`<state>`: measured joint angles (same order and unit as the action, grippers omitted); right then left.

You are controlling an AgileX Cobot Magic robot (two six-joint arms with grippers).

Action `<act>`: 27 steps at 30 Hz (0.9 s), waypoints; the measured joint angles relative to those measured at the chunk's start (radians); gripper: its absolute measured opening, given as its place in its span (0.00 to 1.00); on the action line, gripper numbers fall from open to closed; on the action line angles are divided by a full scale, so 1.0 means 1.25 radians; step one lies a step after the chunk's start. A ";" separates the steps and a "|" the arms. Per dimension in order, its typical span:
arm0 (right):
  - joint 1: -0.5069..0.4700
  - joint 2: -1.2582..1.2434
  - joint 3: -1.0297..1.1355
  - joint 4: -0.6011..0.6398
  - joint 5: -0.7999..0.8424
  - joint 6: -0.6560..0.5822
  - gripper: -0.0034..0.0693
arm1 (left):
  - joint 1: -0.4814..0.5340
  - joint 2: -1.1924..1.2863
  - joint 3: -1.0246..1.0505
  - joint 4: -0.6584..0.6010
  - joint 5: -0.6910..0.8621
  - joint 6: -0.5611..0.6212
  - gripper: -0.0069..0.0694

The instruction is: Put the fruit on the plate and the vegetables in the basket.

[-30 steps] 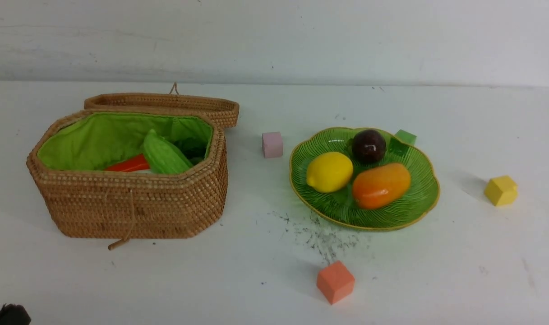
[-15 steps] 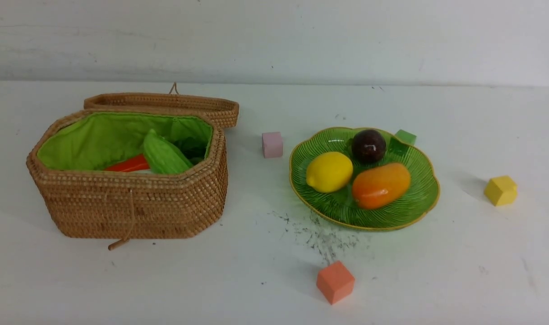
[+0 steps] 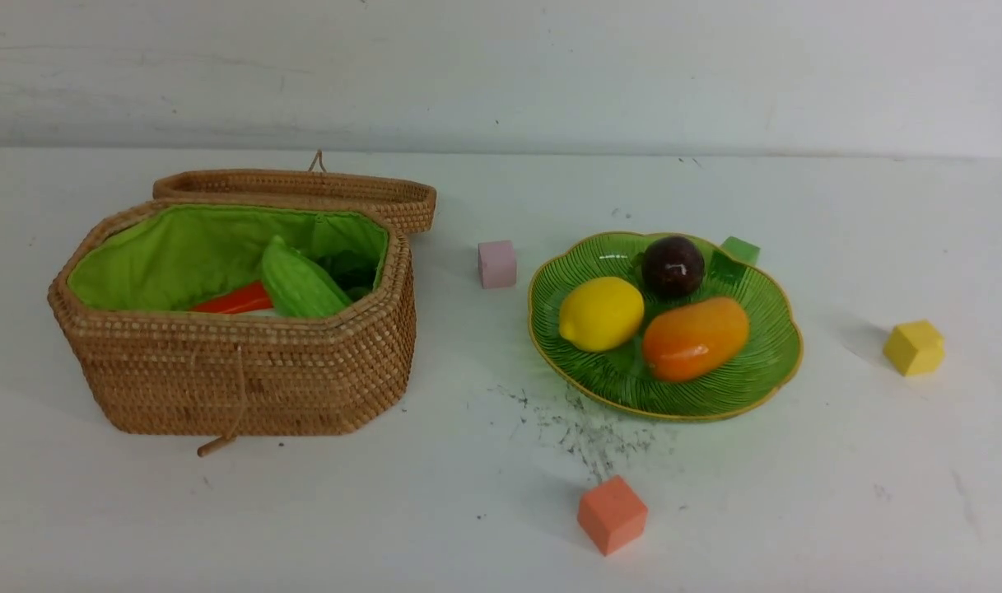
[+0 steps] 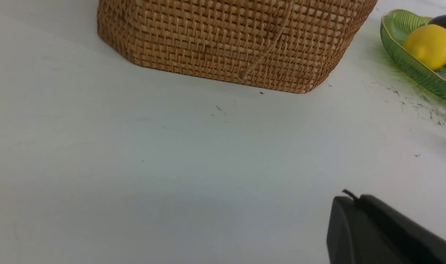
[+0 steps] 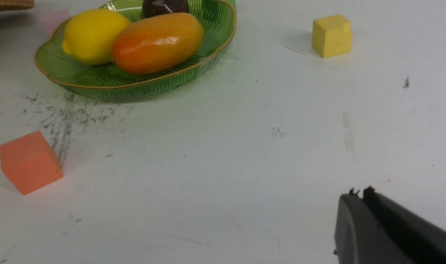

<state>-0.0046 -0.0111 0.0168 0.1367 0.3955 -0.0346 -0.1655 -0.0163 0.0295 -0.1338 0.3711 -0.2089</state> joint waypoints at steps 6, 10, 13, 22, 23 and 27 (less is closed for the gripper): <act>0.000 0.000 0.000 0.000 0.000 0.000 0.10 | 0.000 0.000 0.000 0.000 0.000 0.000 0.07; 0.000 0.000 0.000 0.000 0.000 0.000 0.11 | 0.000 0.000 0.000 0.000 0.000 0.000 0.07; 0.000 0.000 0.000 0.000 0.000 0.000 0.11 | 0.000 0.000 0.000 0.000 0.000 0.000 0.07; 0.000 0.000 0.000 0.000 0.000 0.000 0.12 | 0.000 0.000 0.000 0.000 0.000 0.000 0.08; 0.000 0.000 0.000 0.000 0.000 0.000 0.12 | 0.000 0.000 0.000 0.000 0.000 0.000 0.08; 0.000 0.000 0.000 0.000 0.000 0.000 0.13 | 0.000 0.000 0.000 0.000 0.000 0.000 0.08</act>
<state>-0.0046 -0.0111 0.0168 0.1367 0.3955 -0.0346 -0.1655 -0.0163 0.0295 -0.1338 0.3711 -0.2089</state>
